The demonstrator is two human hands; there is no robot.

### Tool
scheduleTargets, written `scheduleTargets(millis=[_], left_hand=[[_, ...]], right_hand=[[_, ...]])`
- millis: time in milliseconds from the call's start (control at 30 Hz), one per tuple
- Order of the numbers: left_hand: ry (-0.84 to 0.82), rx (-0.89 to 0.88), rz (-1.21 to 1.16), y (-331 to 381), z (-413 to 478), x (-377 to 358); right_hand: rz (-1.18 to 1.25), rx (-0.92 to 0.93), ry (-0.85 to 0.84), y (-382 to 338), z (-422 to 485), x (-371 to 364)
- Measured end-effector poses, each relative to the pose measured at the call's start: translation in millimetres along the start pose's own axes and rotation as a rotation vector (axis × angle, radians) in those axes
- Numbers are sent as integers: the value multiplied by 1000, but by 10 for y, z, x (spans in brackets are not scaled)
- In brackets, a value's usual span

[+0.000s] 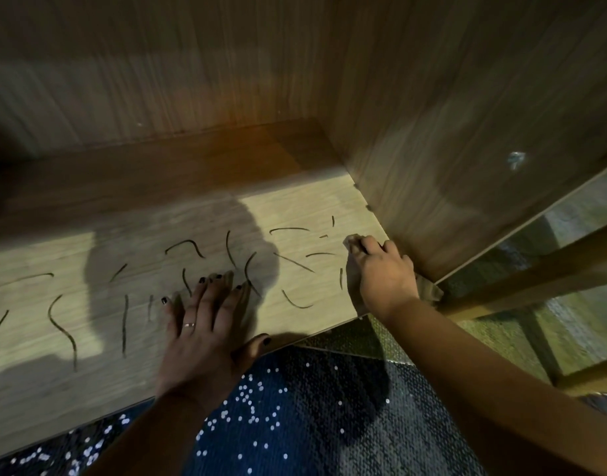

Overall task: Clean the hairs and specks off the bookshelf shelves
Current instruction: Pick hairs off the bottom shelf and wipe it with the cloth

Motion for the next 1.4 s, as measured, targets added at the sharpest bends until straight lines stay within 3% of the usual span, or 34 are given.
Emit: scheduleTargets(millis=[300, 733, 1167, 1400], left_hand=[[-10, 7, -3, -3, 3, 3], [-15, 0, 8, -7, -3, 7], [-17, 11, -1, 2, 7, 29], [-9, -1, 24, 9, -4, 27]], right_hand=[[5, -95, -17, -154, 373, 143], [38, 83, -71, -146, -728, -108], [57, -6, -60, -359, -384, 5], [55, 45, -122, -311, -748, -72]])
Point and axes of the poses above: each hand's wrist, its own z-axis towards the middle knuckle, its own x-axis out of the back of the hand, y = z × x, the point moved 2 cm from there along z, towards the middle knuckle, and after that the axes turned 14 degrees about z, right-handed, at the moved point
